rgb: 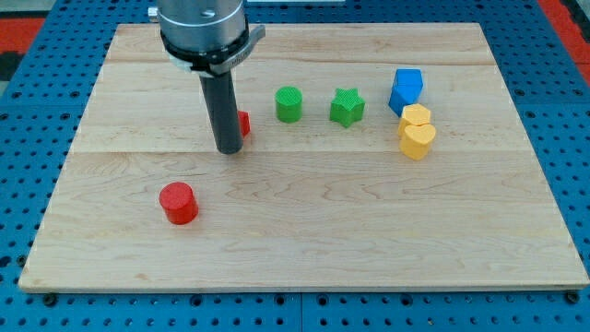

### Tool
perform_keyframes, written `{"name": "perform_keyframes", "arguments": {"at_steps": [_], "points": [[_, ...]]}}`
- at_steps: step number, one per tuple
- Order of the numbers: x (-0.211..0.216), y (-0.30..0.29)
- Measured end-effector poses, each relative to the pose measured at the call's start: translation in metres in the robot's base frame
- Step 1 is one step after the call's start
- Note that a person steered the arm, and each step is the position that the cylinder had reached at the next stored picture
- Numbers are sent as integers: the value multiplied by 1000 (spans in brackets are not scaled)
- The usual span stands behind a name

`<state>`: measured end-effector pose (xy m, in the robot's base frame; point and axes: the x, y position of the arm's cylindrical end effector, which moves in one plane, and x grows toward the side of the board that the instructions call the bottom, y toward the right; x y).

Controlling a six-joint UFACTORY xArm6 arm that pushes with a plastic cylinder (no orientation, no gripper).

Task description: Move the red circle towards the left of the red star

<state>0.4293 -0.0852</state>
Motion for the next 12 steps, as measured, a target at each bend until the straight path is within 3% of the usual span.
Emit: {"name": "perform_keyframes", "arguments": {"at_steps": [1, 2, 3, 5, 6, 7, 9, 12], "points": [[-24, -3], [-23, -9], [18, 36], [125, 17], [118, -29], [83, -62], [84, -93], [19, -127]]}}
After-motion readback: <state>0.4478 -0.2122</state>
